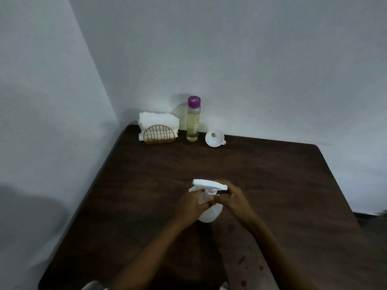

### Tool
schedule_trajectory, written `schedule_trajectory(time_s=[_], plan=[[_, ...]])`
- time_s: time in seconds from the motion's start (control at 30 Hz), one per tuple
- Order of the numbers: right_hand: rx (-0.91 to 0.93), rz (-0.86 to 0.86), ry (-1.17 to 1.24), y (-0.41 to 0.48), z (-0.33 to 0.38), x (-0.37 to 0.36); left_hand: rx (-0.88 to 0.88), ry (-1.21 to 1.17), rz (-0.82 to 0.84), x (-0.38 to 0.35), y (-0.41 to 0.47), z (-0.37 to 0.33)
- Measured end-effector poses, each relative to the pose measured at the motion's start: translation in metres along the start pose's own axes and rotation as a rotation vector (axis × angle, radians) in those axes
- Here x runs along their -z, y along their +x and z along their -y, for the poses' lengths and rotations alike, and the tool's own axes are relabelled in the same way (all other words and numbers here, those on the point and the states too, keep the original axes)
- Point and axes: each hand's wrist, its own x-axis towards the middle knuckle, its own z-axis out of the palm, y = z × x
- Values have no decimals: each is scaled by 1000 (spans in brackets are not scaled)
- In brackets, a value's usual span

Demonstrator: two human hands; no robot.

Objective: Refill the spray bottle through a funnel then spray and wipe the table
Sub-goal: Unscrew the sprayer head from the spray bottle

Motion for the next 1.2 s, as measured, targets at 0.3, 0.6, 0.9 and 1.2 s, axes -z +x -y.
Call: schedule_trajectory(time_s=[0.3, 0.6, 0.9, 1.2], plan=[[37, -68, 35, -1, 1, -8, -20, -6, -25, -1, -1, 1], [-5, 13, 51, -2, -4, 1, -19, 8, -16, 0, 0, 1], [49, -73, 30, -1, 1, -8, -13, -24, -11, 1, -3, -1], [-50, 32, 52, -2, -7, 2, -20, -11, -33, 0, -2, -2]])
